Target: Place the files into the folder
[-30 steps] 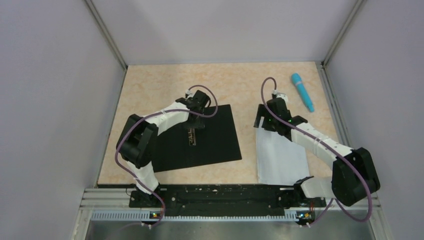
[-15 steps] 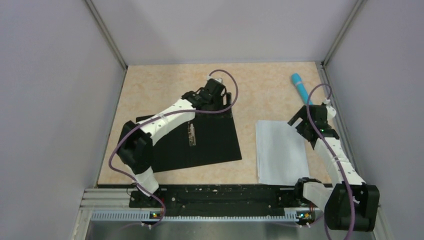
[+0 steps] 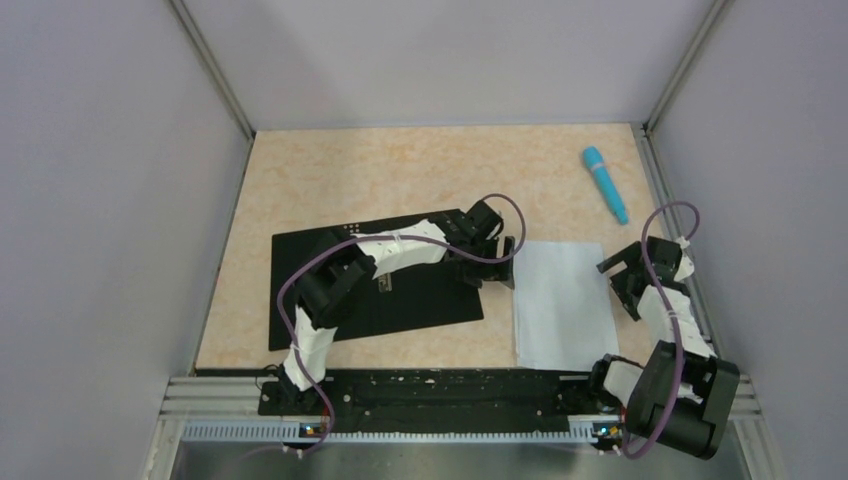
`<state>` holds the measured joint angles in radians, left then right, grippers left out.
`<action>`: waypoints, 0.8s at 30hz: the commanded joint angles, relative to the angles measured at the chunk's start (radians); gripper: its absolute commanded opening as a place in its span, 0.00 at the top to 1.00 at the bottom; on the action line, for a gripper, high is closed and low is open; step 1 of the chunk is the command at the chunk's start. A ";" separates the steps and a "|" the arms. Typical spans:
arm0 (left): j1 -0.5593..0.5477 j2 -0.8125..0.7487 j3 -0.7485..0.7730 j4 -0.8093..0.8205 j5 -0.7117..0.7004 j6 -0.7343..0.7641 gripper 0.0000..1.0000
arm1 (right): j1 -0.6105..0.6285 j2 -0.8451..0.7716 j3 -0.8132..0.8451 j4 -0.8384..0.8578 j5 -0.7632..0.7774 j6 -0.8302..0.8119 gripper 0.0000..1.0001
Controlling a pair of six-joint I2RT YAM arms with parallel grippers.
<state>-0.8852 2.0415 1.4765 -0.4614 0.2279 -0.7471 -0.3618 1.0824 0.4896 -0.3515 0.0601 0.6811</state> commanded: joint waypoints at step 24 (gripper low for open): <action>-0.091 0.115 -0.013 0.044 -0.035 -0.327 0.16 | 0.016 0.078 -0.107 0.139 -0.204 0.041 0.01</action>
<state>-0.9596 2.1128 1.4940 -0.3164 0.2932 -0.9627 -0.3595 1.1156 0.4301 -0.1555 -0.1135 0.7033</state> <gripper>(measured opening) 0.839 0.987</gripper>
